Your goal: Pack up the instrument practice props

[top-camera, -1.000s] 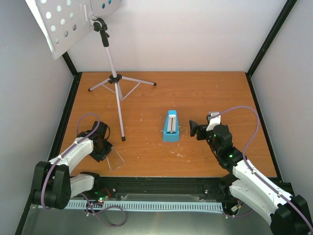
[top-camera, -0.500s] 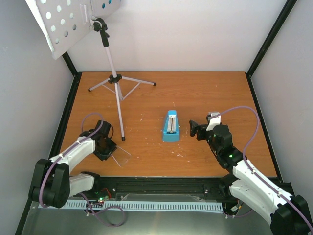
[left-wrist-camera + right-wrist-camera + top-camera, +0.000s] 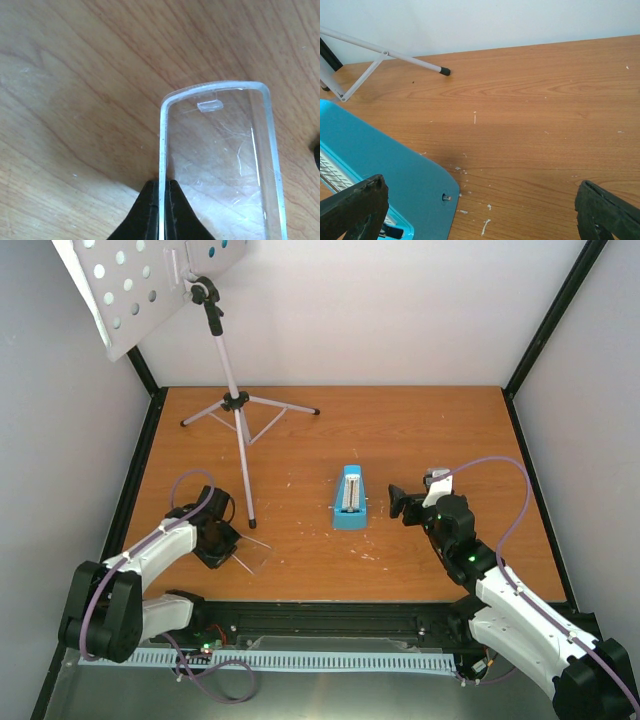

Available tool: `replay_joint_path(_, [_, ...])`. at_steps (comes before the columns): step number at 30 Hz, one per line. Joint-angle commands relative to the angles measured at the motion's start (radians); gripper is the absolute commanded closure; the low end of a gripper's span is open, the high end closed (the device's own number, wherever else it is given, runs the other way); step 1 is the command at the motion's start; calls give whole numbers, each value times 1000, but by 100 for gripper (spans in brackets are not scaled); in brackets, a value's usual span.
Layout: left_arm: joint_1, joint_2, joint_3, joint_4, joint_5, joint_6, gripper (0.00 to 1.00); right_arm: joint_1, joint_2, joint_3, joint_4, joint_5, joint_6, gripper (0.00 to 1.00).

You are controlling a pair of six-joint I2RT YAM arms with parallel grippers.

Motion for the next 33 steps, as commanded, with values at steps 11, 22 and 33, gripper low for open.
replay_joint_path(11, [-9,-218,26,-11,-12,75,100,-2,-113,-12,-7,36,33,0])
replay_joint_path(22, [-75,-288,92,374,398,354,100,-2,-135,133,-73,-182,59,0])
replay_joint_path(33, [-367,-140,199,812,627,638,100,0,-67,206,214,-880,254,0])
